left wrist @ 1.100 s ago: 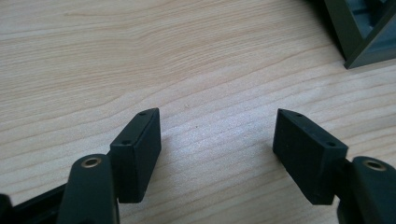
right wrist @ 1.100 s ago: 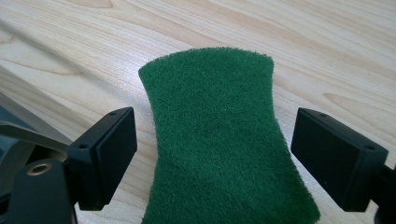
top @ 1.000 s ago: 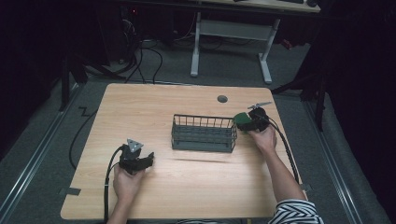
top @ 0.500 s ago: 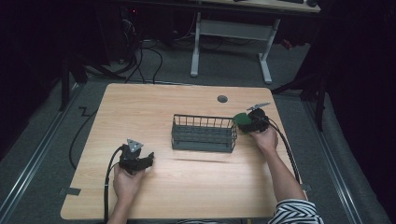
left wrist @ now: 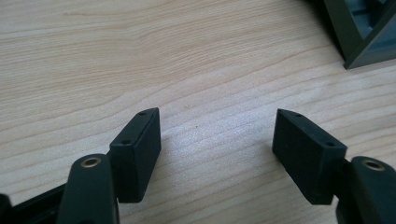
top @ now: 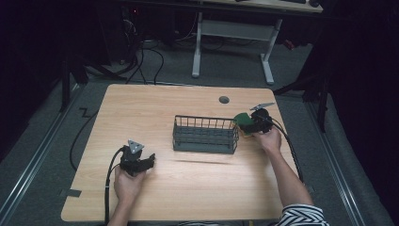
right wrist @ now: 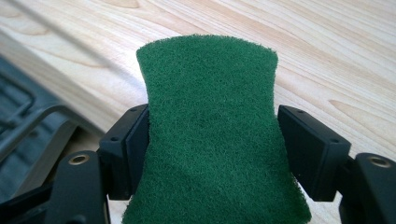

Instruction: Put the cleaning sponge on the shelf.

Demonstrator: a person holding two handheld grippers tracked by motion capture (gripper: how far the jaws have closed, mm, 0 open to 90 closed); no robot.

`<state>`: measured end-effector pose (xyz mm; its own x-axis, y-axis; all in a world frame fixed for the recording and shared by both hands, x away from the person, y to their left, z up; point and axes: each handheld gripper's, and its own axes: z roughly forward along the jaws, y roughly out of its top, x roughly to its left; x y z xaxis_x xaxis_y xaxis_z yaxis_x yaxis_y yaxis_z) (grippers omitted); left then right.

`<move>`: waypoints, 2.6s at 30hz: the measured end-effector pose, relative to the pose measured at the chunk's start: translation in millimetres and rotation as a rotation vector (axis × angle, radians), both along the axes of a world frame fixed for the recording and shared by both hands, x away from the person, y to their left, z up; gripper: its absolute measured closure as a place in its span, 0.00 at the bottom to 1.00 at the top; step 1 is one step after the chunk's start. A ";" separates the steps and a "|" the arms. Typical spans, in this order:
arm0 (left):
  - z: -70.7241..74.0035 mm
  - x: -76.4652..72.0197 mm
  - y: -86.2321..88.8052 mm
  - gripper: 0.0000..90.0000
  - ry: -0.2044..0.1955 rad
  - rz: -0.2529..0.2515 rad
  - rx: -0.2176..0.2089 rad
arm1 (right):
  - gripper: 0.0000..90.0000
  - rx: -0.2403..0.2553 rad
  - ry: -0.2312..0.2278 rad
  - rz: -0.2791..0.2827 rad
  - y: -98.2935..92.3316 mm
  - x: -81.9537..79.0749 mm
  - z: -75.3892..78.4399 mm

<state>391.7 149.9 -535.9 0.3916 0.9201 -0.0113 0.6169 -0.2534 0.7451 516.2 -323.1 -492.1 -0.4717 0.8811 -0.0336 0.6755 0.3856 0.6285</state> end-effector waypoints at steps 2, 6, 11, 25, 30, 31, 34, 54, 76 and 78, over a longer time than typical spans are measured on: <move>0.0 0.0 0.0 0.37 0.000 0.000 0.000 | 0.32 0.006 0.002 0.012 -1.4 -1.9 2.7; 0.0 0.0 0.0 0.37 0.000 0.000 0.000 | 0.32 0.025 0.005 0.033 -5.0 -6.9 9.5; 0.0 0.1 0.2 0.37 0.000 -0.002 -0.002 | 0.32 0.038 0.003 0.055 -7.7 -14.6 18.1; 0.0 -0.1 0.1 0.37 0.000 -0.004 -0.001 | 0.32 0.031 -0.078 0.108 -15.3 -46.7 62.9; 0.0 -0.2 -0.3 0.37 -0.001 -0.007 -0.001 | 0.32 0.025 -0.113 0.136 -14.1 -59.3 77.1; 0.1 -0.2 -0.2 0.37 0.000 -0.008 -0.001 | 0.32 0.023 -0.118 0.144 -13.6 -61.9 80.3; 0.0 -0.2 -0.3 0.37 -0.001 -0.007 -0.001 | 0.33 0.011 -0.138 0.176 -11.2 -68.6 89.3; 0.0 -0.5 -0.6 0.38 -0.002 -0.007 0.000 | 0.33 0.005 -0.157 0.373 41.8 -65.7 113.5; 0.0 -0.5 -0.5 0.38 -0.002 -0.007 0.000 | 0.32 -0.050 -0.114 0.533 91.4 -35.8 100.3; 0.0 -0.5 -0.5 0.38 -0.002 -0.007 0.000 | 0.32 -0.059 -0.113 0.549 93.0 -34.3 98.4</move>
<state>391.2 149.4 -535.9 0.3979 0.9174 -0.0105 0.6137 -0.2576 0.7463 481.9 -230.1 -393.7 -0.8510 0.5027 -0.1520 0.2960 0.6982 0.6518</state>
